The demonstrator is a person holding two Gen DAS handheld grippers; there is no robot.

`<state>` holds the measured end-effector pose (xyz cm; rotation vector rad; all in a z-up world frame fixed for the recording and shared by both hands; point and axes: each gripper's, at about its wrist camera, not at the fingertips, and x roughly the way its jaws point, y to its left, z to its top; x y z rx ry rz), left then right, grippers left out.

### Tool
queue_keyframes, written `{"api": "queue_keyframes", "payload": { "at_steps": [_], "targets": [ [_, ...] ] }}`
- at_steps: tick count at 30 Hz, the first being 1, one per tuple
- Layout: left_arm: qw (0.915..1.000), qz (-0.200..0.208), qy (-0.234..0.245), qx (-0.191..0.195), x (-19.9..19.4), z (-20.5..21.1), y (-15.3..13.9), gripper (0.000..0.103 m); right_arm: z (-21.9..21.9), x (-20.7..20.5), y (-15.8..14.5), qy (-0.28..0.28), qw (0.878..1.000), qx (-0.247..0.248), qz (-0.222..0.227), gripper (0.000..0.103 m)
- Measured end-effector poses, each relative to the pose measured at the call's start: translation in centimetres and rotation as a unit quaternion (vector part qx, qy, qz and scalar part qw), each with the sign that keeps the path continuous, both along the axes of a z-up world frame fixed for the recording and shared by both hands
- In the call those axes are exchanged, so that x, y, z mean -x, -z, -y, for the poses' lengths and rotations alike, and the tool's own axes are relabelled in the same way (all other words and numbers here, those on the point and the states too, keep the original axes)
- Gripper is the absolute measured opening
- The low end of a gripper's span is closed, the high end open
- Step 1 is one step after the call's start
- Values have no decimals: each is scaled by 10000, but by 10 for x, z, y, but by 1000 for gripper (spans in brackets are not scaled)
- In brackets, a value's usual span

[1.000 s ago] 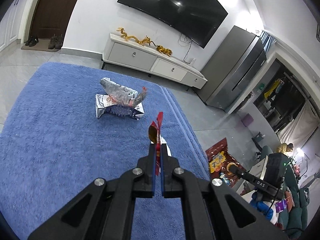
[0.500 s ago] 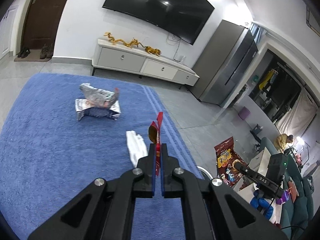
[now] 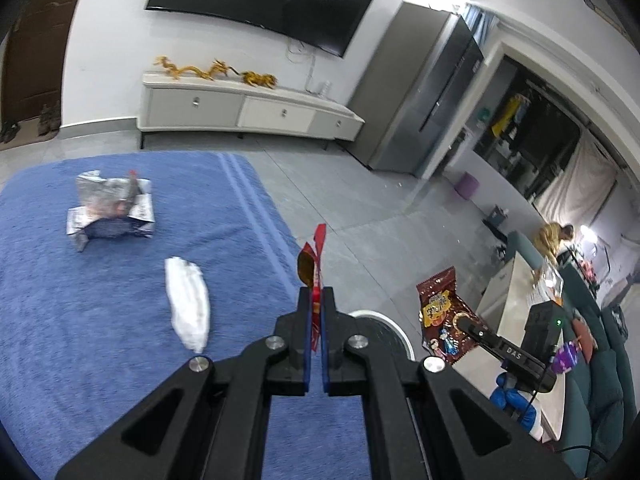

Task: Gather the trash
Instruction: 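Carry both snack bags toward the bin, then open both tools over the bin to drop the snack bags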

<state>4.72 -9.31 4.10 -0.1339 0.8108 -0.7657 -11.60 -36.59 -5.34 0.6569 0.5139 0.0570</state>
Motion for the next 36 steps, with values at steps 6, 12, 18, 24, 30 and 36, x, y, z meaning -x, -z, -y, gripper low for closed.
{"api": "queue_keyframes", "payload": {
  "at_steps": [6,12,18,24,30,36],
  "targets": [
    [9985,-132,493,-219,2,55,16,3,27,16,20,369,9991,-139,-125,5],
    [9935,-303,993,-468,3,111,39,3,48,27,36,711,9968,-136,-336,5],
    [9830,-406,1539,-915,9,181,69,3,67,27,66,1060,9904,-7,-888,5],
    [9706,-685,1892,-1320,7,244,112,3,84,18,107,1256,9812,-76,-1461,5],
    [9637,-822,1957,-1618,6,296,150,5,100,9,133,1364,9739,-88,-1810,8],
    [9589,-1029,1972,-1764,5,322,172,6,108,5,150,1478,9668,-40,-2084,8]
  ]
}}
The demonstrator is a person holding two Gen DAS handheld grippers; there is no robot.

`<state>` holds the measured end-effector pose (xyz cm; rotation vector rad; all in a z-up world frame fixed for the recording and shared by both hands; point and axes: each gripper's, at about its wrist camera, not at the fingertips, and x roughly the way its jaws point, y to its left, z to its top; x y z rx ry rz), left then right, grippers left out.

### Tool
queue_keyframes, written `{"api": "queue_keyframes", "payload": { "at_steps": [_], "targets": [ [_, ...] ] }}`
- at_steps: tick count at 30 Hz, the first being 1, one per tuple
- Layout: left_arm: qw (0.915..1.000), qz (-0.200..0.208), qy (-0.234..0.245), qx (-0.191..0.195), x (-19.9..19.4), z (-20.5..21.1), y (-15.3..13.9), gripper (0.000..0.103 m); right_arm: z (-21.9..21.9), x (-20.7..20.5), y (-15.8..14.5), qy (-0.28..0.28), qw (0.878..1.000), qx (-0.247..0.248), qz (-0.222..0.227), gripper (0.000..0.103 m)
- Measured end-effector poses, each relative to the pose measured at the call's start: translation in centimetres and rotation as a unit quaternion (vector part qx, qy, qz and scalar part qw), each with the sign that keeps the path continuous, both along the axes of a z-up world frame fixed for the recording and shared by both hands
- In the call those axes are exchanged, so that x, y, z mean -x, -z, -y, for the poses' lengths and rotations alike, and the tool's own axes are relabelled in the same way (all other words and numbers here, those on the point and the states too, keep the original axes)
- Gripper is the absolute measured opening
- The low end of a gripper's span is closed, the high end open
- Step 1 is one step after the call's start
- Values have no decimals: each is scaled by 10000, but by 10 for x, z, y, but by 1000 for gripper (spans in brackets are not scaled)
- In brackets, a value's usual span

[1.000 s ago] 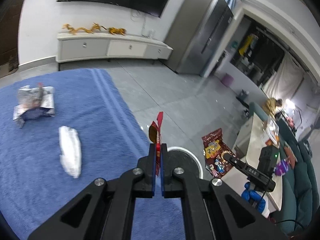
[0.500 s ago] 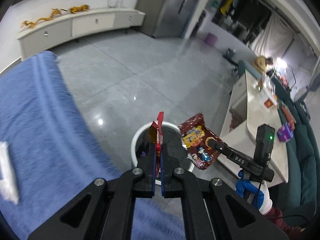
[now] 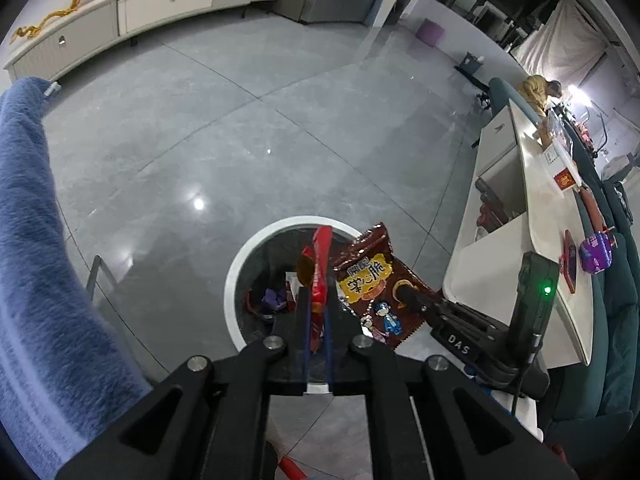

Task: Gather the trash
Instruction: 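Open both tools over the bin to drop the snack bags, then return to the towel and grasp the white tissue with the right tool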

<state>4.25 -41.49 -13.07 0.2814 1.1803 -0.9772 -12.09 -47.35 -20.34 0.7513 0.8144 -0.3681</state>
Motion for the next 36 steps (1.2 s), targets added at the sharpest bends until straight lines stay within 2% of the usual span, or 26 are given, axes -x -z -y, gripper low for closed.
{"api": "queue_keyframes", "payload": {
  "at_steps": [1,2,3,4,5,12,18,25,32,36],
  "targets": [
    [10000,-1,7,-19,2,3,1,7,1,-1,1,8,10000,14,-51,8],
    [10000,-32,12,-19,1,4,2,12,1,1,2,12,9999,36,-105,14],
    [10000,-56,13,-11,1,8,3,17,1,1,3,20,9999,49,-124,31],
    [10000,-62,0,21,1,7,2,36,0,2,3,39,9999,78,-143,41],
    [10000,-20,-33,64,1,7,-1,50,-1,4,2,49,9998,118,-138,53],
    [9996,62,-79,271,3,-6,-17,51,-6,9,-11,58,9999,104,-61,53],
    [9968,650,-104,458,11,-39,-56,51,-15,15,-47,-22,9993,246,269,53],
    [9896,1198,-495,628,-1,-113,-95,51,-47,-1,-97,-412,9957,465,692,53],
    [9731,1767,-1368,557,-45,-213,-117,51,-108,-51,-142,-1328,9839,617,1023,53],
    [9557,2087,-2036,407,-84,-277,-124,52,-151,-88,-158,-1906,9735,572,1129,53]
  ]
}}
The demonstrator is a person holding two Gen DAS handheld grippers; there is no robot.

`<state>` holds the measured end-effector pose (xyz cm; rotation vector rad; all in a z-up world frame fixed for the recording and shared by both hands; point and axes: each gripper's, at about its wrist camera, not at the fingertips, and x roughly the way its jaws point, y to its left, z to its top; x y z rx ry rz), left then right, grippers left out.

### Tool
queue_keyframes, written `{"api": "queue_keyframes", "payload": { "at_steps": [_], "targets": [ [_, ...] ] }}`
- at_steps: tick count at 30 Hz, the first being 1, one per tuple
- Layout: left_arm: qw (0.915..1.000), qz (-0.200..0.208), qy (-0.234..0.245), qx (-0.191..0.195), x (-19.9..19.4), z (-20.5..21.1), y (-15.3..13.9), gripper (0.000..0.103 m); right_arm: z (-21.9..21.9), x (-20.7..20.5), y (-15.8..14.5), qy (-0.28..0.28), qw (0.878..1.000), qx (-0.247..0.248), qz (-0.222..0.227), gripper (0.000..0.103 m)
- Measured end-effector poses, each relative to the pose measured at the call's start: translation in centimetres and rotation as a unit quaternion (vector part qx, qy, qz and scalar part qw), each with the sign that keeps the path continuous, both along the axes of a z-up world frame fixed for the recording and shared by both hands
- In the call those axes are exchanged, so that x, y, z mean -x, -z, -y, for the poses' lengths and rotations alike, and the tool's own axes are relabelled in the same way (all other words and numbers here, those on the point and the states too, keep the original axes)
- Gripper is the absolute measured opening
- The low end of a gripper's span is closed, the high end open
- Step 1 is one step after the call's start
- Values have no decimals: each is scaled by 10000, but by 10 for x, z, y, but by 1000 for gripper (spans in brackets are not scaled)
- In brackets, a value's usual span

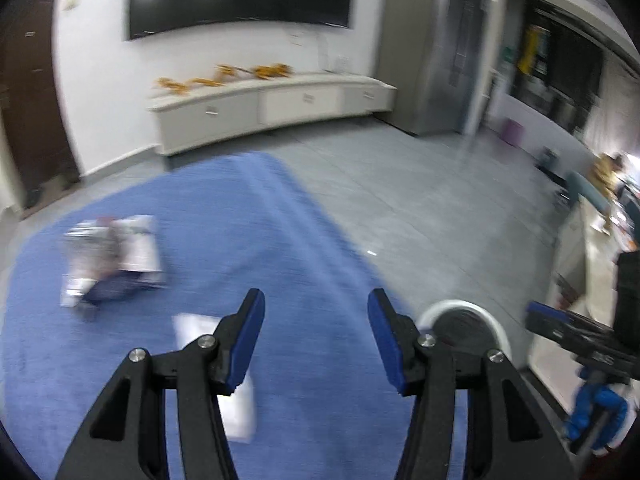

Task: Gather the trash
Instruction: 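Return to the towel and grasp the white tissue with the right tool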

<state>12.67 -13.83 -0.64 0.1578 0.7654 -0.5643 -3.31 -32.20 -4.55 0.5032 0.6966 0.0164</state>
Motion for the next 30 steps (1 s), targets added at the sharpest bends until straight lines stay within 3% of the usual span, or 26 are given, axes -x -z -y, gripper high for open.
{"api": "queue_keyframes", "payload": {
  "at_steps": [5,9,14,19,21,22,25,28,30],
  "targets": [
    [9973,133,-719,-52,-50,-64,0,53,-58,-48,-1,-753,9971,-78,-96,53],
    [9948,103,-1003,-109,-86,-93,5,53,-110,-90,4,-1420,9896,-14,-241,53],
    [9947,-4,-1010,-208,-115,-99,18,53,-163,-132,19,-2040,9780,32,-430,53],
    [9947,-137,-988,-241,-141,-93,33,52,-190,-158,34,-2324,9708,20,-601,53],
    [9945,-212,-1003,-216,-147,-92,39,46,-195,-165,39,-2375,9691,11,-661,53],
    [9945,-274,-988,-213,-146,-90,41,36,-197,-168,40,-2406,9683,-5,-679,53],
    [9945,-370,-957,-187,-144,-86,45,17,-201,-173,43,-2479,9661,27,-721,53],
    [9946,-357,-968,-141,-139,-91,45,10,-206,-180,49,-2499,9648,88,-815,46],
    [9947,-317,-969,-100,-132,-95,42,8,-207,-181,50,-2498,9647,146,-817,34]
  ]
}}
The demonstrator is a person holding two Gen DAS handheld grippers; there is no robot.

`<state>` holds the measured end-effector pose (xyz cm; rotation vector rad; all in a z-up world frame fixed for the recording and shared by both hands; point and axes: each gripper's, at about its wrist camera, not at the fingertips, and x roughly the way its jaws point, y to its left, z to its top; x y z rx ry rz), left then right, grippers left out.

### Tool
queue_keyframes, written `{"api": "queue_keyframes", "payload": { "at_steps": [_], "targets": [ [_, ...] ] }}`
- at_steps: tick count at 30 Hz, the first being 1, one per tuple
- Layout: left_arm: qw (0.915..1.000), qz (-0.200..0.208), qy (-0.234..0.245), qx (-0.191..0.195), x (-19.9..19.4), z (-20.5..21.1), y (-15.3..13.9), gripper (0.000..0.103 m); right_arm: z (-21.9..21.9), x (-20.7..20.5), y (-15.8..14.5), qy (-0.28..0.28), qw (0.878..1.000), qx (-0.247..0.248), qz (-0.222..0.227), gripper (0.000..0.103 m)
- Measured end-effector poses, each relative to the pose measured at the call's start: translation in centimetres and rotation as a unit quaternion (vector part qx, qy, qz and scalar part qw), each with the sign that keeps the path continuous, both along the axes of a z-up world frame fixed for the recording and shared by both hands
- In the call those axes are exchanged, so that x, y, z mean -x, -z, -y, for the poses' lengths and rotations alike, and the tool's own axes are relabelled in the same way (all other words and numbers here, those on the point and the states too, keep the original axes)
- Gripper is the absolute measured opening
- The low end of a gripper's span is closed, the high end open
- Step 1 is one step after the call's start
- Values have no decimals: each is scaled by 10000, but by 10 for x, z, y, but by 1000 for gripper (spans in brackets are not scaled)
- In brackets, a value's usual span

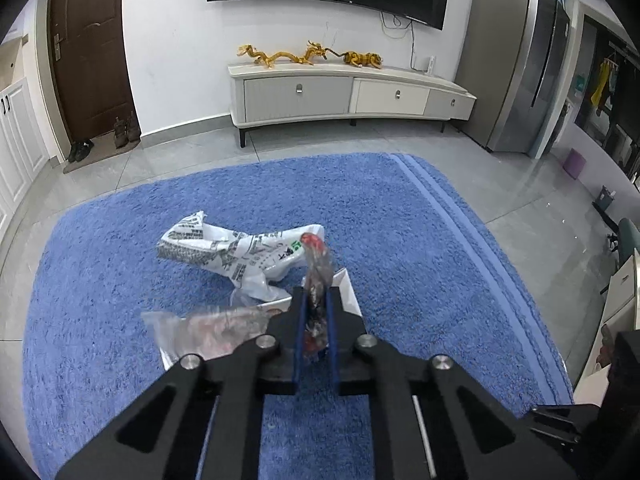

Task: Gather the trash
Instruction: 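Return to the towel and grasp the white tissue with the right tool, then carry the tissue to the bin and open the right tool to drop it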

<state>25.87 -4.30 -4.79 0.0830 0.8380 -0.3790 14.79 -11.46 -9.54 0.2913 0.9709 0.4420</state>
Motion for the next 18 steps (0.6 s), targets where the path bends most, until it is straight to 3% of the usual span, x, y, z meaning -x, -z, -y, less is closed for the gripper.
{"api": "queue_keyframes", "payload": {
  "at_steps": [3,5,10,18],
  "targets": [
    [9999,123,41,-20,15,-4,-8,6,-3,0,1,-11,9999,151,39,17],
    [9998,208,75,-22,26,-6,-15,6,-3,-1,3,34,9997,243,55,11],
    [9989,443,137,110,56,-19,-39,5,4,9,-3,227,9995,72,184,8],
    [9960,780,219,388,108,-36,-78,5,29,54,-51,492,9950,-232,834,8]
  ]
}}
